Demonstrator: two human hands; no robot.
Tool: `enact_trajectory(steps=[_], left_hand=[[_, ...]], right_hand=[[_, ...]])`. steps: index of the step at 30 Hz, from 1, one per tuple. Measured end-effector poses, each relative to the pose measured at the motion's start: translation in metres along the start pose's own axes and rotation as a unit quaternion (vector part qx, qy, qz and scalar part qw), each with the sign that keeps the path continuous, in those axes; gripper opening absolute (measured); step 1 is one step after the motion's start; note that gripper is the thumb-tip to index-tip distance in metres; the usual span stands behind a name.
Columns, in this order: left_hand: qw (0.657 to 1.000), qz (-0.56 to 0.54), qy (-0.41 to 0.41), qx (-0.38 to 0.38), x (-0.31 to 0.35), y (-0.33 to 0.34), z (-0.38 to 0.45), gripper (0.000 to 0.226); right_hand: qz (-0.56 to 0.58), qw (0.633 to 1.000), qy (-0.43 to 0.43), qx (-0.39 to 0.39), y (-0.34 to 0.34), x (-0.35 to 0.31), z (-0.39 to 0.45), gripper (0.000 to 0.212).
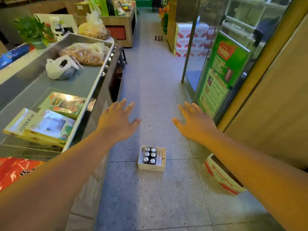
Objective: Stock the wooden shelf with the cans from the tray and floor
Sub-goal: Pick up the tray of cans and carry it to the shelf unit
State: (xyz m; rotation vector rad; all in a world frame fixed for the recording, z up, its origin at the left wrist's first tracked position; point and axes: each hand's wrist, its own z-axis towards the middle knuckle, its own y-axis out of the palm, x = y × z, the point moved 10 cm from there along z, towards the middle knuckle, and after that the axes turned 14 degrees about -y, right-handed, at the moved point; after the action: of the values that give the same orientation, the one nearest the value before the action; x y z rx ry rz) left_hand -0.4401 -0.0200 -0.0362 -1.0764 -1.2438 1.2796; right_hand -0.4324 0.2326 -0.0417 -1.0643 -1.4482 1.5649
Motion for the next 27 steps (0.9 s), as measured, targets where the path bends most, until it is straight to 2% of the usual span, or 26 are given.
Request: enact_trajectory(steps=[8, 19, 27], left_hand=[[1.000, 0.012, 0.024, -0.017, -0.007, 0.029, 0.126, 0.076], [0.996, 0.024, 0.082, -0.009, -0.015, 0.053, 0.323, 0.074], [0.996, 0.022, 0.084, -0.008, -0.011, 0.087, 0.397, 0.075]], right_hand=[[0.038, 0.999, 0.001, -0.018, 0.024, 0.026, 0.120, 0.074], [0.038, 0.998, 0.056, -0.010, 0.034, 0.050, 0.289, 0.072], [0.052, 0.997, 0.057, -0.031, 0.071, 0.086, 0.363, 0.074]])
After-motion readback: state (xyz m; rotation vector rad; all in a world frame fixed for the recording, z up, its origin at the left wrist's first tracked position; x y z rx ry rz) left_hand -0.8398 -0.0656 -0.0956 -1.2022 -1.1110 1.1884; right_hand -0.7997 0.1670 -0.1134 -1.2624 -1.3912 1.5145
